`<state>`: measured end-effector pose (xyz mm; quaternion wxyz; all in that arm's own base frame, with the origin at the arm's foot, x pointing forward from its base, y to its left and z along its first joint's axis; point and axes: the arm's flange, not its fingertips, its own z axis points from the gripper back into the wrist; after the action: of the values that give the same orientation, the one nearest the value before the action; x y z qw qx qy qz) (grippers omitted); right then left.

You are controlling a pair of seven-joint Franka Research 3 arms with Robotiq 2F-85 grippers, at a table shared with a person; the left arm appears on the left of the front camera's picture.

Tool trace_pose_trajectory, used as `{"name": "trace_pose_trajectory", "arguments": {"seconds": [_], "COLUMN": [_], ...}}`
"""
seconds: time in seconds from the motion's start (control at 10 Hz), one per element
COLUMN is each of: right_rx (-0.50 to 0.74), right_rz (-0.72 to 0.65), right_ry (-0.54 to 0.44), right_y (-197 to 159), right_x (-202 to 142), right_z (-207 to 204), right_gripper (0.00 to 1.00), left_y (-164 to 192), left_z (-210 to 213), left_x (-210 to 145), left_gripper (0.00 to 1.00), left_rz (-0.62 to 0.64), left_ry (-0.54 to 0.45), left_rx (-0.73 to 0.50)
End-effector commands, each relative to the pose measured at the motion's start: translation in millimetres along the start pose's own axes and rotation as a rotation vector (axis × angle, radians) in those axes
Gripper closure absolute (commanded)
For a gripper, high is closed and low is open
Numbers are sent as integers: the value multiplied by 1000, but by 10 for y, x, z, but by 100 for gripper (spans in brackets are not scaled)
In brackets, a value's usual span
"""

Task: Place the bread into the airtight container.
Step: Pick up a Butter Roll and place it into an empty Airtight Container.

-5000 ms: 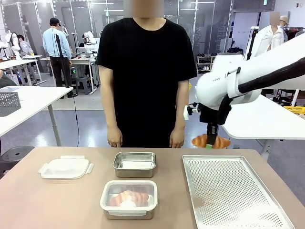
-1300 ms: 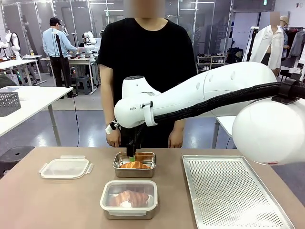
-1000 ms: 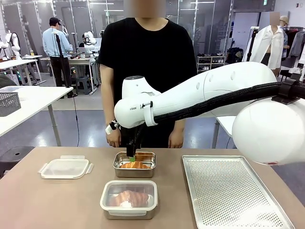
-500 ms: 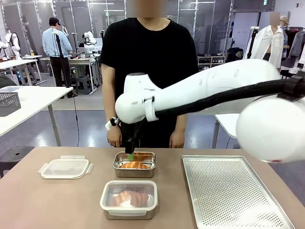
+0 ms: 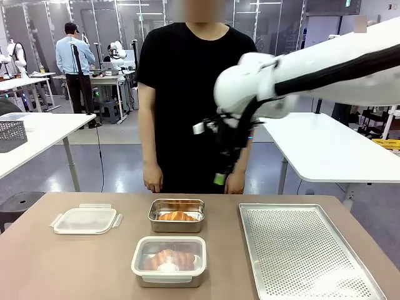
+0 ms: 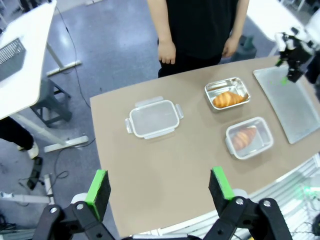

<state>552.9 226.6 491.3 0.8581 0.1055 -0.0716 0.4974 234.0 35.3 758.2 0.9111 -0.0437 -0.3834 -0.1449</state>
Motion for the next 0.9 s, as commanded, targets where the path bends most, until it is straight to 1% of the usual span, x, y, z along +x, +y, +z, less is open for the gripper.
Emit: {"name": "trace_pose_trajectory", "arguments": {"seconds": [0.0,0.2,0.4,0.5,0.6,0.7,0.8], "right_rx": [-36,-100,-159,-172,-247,-279,-316], "right_rz": [-117,-224,-335,-350,-360,-335,-329], "right_ry": [-88,-217,-375,-396,-455,-426,-383], "right_y": [127,256,512,643,975,1271,1458], "right_x": [-898,-1596,-2377,-2566,-2861,-2892,-2849], "right_z": [307,822,1359,1499,1916,2268,2540], "right_gripper": [2,2,2,2,2,2,2], "left_y": [-19,-19,-19,-19,-19,-19,-19], "left_z": [4,4,4,4,4,4,4], "left_x": [1,1,1,1,1,1,1], "left_gripper": [0,0,0,0,0,0,0], "left_rz": [-1,-1,-1,-1,-1,-1,-1], "left_ry": [2,2,2,2,2,2,2], "left_rx": [9,9,9,9,9,9,9]}}
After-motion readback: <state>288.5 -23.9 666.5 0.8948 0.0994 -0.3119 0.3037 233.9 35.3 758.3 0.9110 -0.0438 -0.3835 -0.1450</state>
